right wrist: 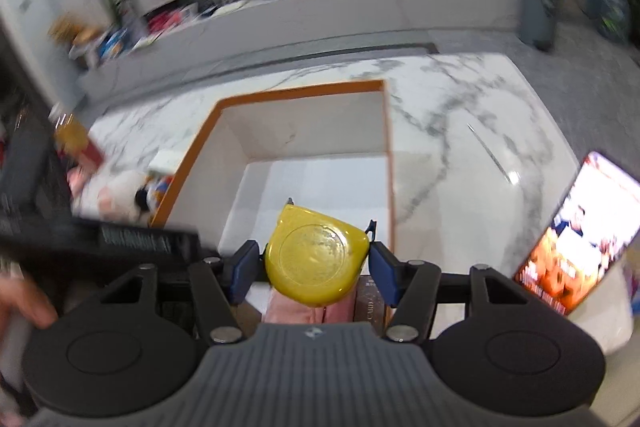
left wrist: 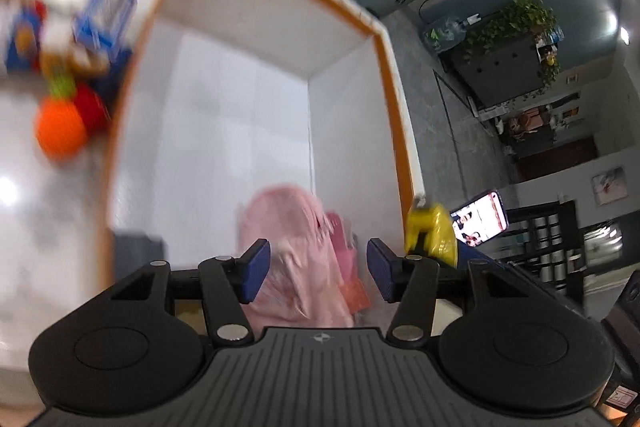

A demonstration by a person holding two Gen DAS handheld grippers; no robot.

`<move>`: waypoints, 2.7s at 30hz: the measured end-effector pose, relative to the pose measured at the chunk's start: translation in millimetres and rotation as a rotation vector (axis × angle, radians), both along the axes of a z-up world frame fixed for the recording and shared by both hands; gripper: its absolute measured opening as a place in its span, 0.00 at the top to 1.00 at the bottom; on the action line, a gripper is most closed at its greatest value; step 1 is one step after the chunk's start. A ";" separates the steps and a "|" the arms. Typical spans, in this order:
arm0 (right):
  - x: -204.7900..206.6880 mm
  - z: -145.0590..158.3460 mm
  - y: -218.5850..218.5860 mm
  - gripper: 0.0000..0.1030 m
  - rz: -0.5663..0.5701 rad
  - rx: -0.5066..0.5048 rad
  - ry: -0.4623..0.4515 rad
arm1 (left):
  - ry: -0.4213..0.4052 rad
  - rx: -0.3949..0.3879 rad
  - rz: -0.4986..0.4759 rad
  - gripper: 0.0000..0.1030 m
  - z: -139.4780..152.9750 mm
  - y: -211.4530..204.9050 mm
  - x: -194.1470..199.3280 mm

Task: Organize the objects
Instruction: 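Carry the pink backpack and yellow tape measure over the orange box, then lower the backpack and tape measure into the box and open both grippers, then move both tools to the plush toy and grasp it with both grippers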

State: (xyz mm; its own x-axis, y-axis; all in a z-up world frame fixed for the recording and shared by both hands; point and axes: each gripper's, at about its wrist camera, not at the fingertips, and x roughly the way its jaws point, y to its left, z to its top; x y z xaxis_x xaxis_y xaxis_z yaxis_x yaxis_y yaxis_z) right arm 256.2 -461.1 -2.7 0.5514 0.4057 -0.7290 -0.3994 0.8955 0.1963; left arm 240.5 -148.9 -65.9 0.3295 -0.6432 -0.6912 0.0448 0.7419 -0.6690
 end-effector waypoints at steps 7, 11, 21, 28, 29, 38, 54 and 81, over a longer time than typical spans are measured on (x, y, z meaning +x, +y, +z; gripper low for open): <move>-3.1 2.0 61.8 0.40 0.461 -0.340 -0.048 | -0.090 0.122 -0.072 0.49 27.6 15.4 -7.5; 7.1 -6.2 89.0 0.40 0.729 -0.506 -0.007 | -0.134 0.133 -0.059 0.49 38.2 31.0 -18.2; 25.0 -35.3 148.7 0.40 1.206 -0.795 0.199 | -0.161 0.140 0.010 0.49 45.9 74.7 -25.9; 32.8 -57.4 175.7 0.40 1.358 -0.920 0.359 | -0.150 0.108 0.045 0.49 42.7 99.1 -20.5; 33.7 -60.4 177.6 0.40 1.369 -0.920 0.383 | -0.149 0.104 0.052 0.49 42.4 102.5 -20.1; 44.2 -75.8 189.0 0.39 1.384 -0.893 0.489 | -0.141 0.078 0.076 0.49 36.7 118.8 -17.9; 40.8 -37.3 176.4 0.39 1.241 -0.806 0.369 | -0.199 0.118 0.030 0.48 48.0 137.3 -33.7; 63.8 -44.5 296.5 0.41 0.959 -0.609 -0.120 | -0.553 0.812 -0.332 0.27 8.4 178.6 7.7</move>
State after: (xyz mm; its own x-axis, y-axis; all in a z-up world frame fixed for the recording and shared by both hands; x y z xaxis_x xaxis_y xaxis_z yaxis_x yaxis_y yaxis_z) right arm 319.9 -164.6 -47.1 0.2845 0.2943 -0.9124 -0.9569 0.1453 -0.2515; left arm 248.2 29.7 -57.5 0.6243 -0.1678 -0.7629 0.4779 0.8546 0.2032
